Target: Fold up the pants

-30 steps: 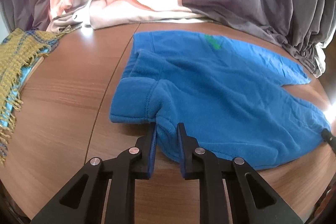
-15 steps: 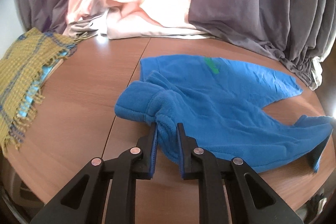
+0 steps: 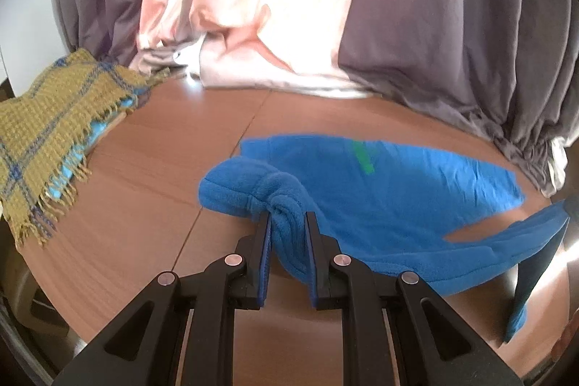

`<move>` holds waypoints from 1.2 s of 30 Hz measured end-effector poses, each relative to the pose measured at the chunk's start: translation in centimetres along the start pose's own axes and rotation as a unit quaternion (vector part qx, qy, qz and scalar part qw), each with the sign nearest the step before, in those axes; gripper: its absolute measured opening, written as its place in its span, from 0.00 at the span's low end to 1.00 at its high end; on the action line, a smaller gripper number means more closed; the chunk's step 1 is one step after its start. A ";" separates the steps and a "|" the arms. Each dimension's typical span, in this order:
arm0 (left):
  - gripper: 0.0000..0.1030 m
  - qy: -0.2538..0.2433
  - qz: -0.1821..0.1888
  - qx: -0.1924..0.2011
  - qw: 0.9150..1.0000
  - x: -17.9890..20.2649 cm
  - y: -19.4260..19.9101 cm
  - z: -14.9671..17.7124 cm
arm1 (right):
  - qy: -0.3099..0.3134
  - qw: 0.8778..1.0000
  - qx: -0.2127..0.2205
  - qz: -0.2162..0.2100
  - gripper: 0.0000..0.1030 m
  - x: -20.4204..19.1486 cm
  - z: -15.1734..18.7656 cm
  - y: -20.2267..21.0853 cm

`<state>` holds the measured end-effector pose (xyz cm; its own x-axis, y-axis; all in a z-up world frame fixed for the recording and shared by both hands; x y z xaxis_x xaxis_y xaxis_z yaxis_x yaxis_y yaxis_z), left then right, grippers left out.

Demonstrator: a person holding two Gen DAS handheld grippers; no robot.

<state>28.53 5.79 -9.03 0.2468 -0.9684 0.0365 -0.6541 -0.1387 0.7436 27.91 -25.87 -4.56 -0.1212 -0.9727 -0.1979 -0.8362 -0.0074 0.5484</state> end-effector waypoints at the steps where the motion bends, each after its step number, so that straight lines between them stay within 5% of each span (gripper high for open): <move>1: 0.17 0.001 -0.004 0.005 1.000 0.3 0.0 -0.5 | 0.004 1.000 0.001 -0.004 0.07 0.1 -0.5 -0.5; 7: 0.17 0.014 -0.026 0.026 0.999 1.6 -1.4 -3.7 | 0.026 0.999 0.000 -0.027 0.07 0.1 -3.3 -3.9; 16: 0.17 0.015 -0.069 0.002 0.997 3.2 -7.4 -6.5 | 0.073 0.997 -0.007 -0.024 0.06 -0.5 -7.0 -11.5; 28: 0.17 -0.013 -0.103 -0.021 0.994 5.2 -14.5 -8.3 | 0.069 0.994 -0.087 -0.023 0.07 0.0 -4.3 -17.2; 30: 0.17 -0.016 -0.104 -0.024 0.994 5.4 -15.5 -8.4 | 0.071 0.992 -0.104 -0.020 0.12 0.0 -3.6 -17.8; 32: 0.19 -0.022 -0.105 -0.027 0.994 5.8 -16.4 -8.4 | 0.071 0.991 -0.115 -0.018 0.29 -0.1 -2.9 -18.1; 36: 0.32 -0.034 -0.106 -0.028 0.993 6.4 -17.6 -8.7 | 0.070 0.989 -0.131 -0.013 0.30 0.0 -1.8 -18.8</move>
<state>47.85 3.84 -16.12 0.3240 -0.9309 -0.1685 -0.5513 -0.3305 0.7660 44.65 -26.11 -13.38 -0.0109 -0.9937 -0.1112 -0.6689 -0.0754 0.7395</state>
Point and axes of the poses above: each gripper's, at about its wrist camera, not at the fingertips, and y roughly against the way its jaws point, x to its right, z to its underside, the point moved 7 cm from there along -y, roughly the way its jaws point, and after that the axes turned 3 degrees about -z, right-handed, at the moved point
